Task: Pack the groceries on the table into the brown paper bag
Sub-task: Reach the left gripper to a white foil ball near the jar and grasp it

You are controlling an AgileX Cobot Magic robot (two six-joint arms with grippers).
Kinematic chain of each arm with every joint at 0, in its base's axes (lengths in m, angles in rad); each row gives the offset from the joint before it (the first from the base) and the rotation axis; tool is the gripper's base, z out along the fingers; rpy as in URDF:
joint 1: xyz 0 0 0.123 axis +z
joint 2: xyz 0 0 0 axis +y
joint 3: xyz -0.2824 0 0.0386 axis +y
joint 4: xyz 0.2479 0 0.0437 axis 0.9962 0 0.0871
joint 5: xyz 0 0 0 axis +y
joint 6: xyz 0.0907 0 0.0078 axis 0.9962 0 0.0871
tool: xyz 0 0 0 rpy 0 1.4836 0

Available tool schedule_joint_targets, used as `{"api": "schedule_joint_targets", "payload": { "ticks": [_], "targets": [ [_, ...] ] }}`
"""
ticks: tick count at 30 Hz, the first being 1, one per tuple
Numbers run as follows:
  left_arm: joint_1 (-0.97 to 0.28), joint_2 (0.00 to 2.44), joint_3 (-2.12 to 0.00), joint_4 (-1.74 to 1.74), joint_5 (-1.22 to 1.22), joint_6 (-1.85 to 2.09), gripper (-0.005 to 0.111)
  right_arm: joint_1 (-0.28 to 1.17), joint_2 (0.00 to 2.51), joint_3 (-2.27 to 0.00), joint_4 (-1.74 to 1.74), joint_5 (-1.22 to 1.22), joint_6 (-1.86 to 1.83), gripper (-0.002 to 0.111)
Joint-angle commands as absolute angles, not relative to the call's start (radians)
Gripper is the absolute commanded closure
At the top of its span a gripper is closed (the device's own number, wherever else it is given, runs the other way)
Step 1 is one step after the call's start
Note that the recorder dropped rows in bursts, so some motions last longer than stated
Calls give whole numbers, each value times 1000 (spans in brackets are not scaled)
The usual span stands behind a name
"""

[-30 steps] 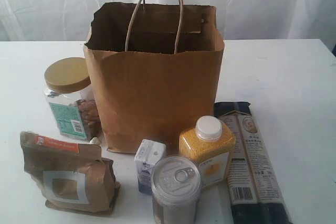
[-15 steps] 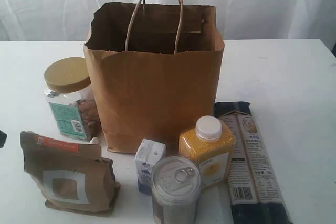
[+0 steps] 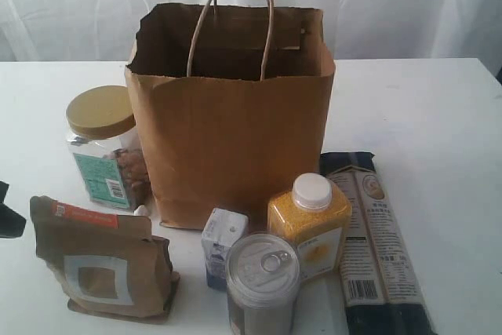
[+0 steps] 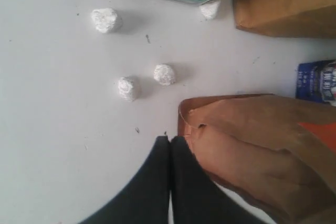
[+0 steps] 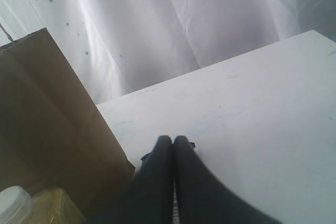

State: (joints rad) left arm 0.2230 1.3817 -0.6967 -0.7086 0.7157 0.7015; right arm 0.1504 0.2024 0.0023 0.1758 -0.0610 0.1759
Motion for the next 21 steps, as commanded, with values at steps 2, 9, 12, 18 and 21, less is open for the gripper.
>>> {"api": "schedule_joint_targets", "payload": {
  "ticks": [2, 9, 12, 18, 21],
  "targets": [
    [217, 1449, -682, -749, 647, 715, 82, 147, 200, 0, 165, -70, 172, 108],
    [169, 1532, -682, -828, 596, 801, 52, 147, 200, 0, 165, -70, 172, 108],
    [140, 1556, -682, -833, 569, 814, 52, 147, 200, 0, 165, -70, 172, 108],
    [113, 1566, -682, -826, 498, 814, 52, 147, 200, 0, 165, -70, 172, 108],
    [113, 1570, -682, -831, 494, 814, 54, 147, 200, 0, 165, -70, 172, 108]
  ]
}}
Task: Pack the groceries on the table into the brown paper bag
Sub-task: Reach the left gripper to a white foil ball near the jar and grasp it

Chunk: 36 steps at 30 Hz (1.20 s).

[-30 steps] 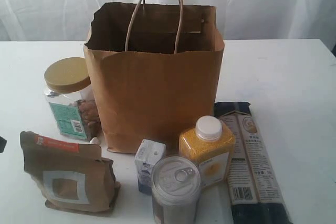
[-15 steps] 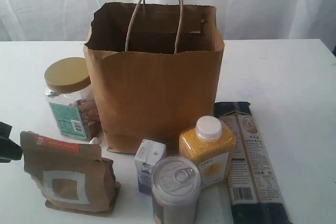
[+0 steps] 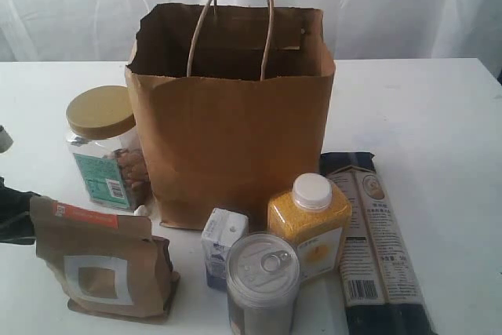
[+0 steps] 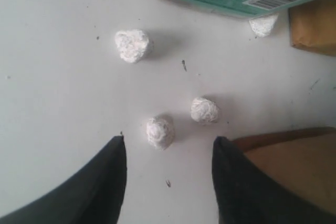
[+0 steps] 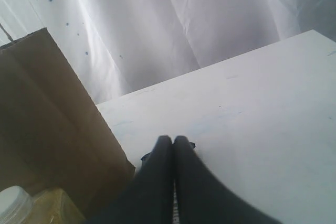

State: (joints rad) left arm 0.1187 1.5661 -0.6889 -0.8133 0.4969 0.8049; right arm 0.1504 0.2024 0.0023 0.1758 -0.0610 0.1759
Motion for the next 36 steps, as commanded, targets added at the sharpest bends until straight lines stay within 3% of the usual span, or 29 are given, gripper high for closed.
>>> {"api": "schedule_joint_targets", "payload": {
  "ticks": [1, 11, 33, 36],
  "targets": [
    [109, 1575, -682, -833, 496, 814, 56, 147, 200, 0, 165, -70, 172, 108],
    [27, 1619, -682, -812, 436, 808, 59, 147, 200, 0, 165, -70, 172, 108],
    [26, 1654, -682, -798, 367, 799, 59, 147, 200, 0, 165, -70, 172, 108],
    [26, 1654, -682, -794, 366, 799, 66, 147, 200, 0, 165, -70, 172, 108]
  ]
}}
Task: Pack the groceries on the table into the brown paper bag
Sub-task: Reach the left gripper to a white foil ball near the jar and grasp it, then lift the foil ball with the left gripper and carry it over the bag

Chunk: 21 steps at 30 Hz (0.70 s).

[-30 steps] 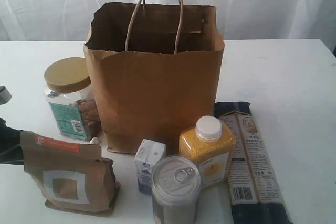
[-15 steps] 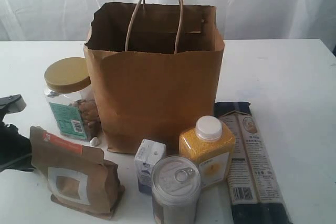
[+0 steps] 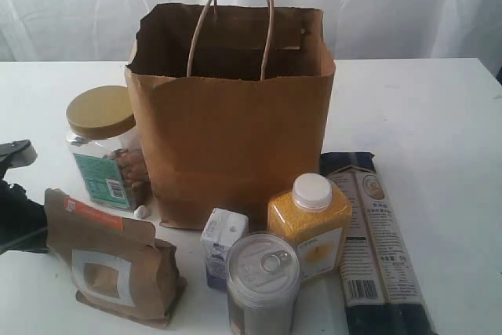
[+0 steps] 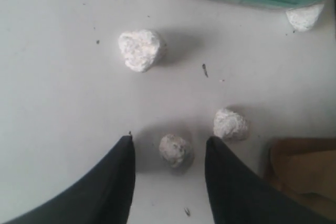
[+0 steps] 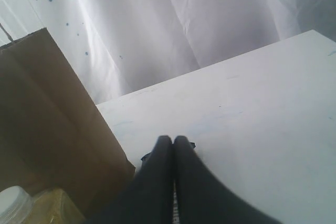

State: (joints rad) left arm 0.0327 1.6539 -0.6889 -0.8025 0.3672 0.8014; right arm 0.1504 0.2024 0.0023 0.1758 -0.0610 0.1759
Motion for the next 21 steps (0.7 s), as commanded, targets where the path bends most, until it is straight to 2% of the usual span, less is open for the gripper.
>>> {"api": "schedule_joint_targets", "payload": {
  "ticks": [1, 3, 9, 12, 21],
  "targets": [
    [24, 1654, -682, -789, 369, 799, 70, 147, 200, 0, 165, -70, 172, 108],
    [16, 1654, -677, -772, 377, 799, 84, 147, 200, 0, 165, -70, 172, 108],
    [-13, 1654, -678, -761, 367, 807, 91, 147, 200, 0, 165, -70, 172, 108],
    [-13, 1626, -678, -751, 379, 807, 107, 147, 200, 0, 165, -70, 172, 108],
    [-13, 1311, -682, -742, 433, 767, 107, 147, 200, 0, 165, -70, 172, 108]
  ]
}}
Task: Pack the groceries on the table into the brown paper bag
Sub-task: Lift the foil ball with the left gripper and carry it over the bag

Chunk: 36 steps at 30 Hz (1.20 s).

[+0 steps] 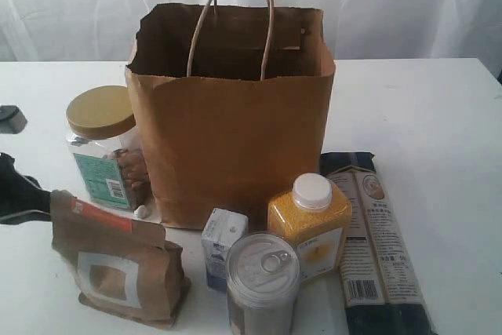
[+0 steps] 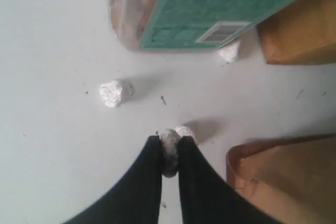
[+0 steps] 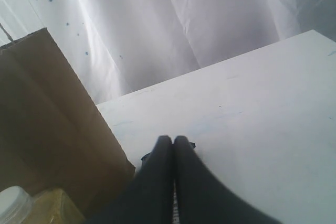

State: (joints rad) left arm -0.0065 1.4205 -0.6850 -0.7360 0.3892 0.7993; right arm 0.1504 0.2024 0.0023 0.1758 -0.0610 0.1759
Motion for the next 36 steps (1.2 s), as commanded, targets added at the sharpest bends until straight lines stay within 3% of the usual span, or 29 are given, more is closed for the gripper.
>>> {"api": "schedule_joint_targets", "payload": {
  "ticks": [1, 15, 25, 36],
  "targets": [
    [-13, 1279, -694, -742, 443, 753, 107, 147, 200, 0, 165, -70, 172, 108],
    [-13, 1109, -1126, -840, 756, 628, 107, 147, 200, 0, 165, -70, 172, 108],
    [-22, 1139, -1199, -988, 891, 659, 107, 147, 200, 0, 165, -70, 172, 108],
    [-353, 1145, -1199, -1024, 731, 685, 107, 147, 200, 0, 165, -70, 172, 108]
  ]
}}
